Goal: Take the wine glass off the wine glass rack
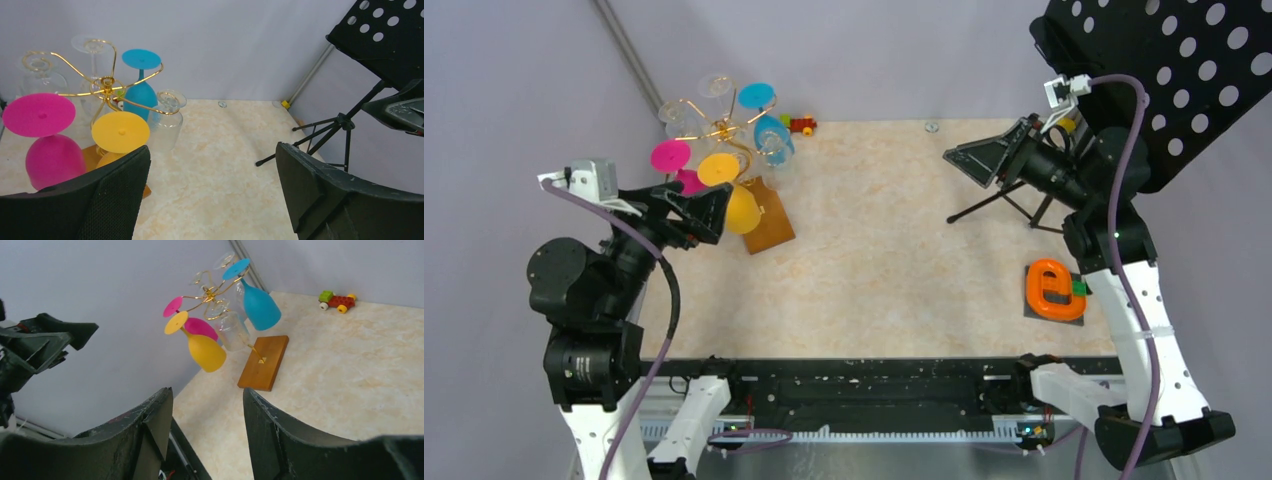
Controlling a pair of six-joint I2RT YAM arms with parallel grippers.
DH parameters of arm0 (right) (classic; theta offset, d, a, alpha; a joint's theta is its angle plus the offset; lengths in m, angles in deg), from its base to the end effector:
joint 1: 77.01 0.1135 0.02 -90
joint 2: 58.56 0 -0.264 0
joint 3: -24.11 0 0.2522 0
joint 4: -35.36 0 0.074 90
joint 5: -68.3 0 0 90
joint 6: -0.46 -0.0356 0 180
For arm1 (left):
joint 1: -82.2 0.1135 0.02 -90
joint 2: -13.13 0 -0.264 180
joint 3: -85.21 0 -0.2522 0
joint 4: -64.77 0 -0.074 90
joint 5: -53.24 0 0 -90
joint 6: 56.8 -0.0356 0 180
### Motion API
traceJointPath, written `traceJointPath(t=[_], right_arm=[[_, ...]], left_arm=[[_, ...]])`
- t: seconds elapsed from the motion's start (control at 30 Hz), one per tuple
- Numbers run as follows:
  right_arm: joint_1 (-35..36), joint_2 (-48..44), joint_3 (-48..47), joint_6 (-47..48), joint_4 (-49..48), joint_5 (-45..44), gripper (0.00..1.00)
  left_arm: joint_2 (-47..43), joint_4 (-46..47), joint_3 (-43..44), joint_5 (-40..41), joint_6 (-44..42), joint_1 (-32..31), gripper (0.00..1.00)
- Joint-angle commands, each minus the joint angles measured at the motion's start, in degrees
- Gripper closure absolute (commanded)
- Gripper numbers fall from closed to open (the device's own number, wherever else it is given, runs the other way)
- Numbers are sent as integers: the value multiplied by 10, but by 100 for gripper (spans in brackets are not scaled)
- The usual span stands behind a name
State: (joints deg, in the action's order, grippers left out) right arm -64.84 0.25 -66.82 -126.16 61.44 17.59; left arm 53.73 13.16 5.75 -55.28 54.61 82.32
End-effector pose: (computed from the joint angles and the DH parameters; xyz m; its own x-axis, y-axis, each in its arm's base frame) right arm 0.1887 0.0637 0.4841 -0.3820 0.3899 -0.8379 -0.6864 0.4874 0.5397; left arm 0.0525 -0.0112 0.5192 0.0209 -0.3461 -0.9380 0.3436 0.8835 -0.3183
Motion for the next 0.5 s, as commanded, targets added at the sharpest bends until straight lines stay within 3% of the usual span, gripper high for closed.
traceJointPath(t=[0.0,0.23,0.47], right_arm=[[9,-16,-2,-8,-21,39,45],[12,-24,47,-26,-52,57,45],[13,-18,74,-29,-64,41,45]], left_arm=[[2,-12,-39,-20,33,3,1],[5,-2,-88,-17,67,3,1],[11,30,-115,38,132,3,1]])
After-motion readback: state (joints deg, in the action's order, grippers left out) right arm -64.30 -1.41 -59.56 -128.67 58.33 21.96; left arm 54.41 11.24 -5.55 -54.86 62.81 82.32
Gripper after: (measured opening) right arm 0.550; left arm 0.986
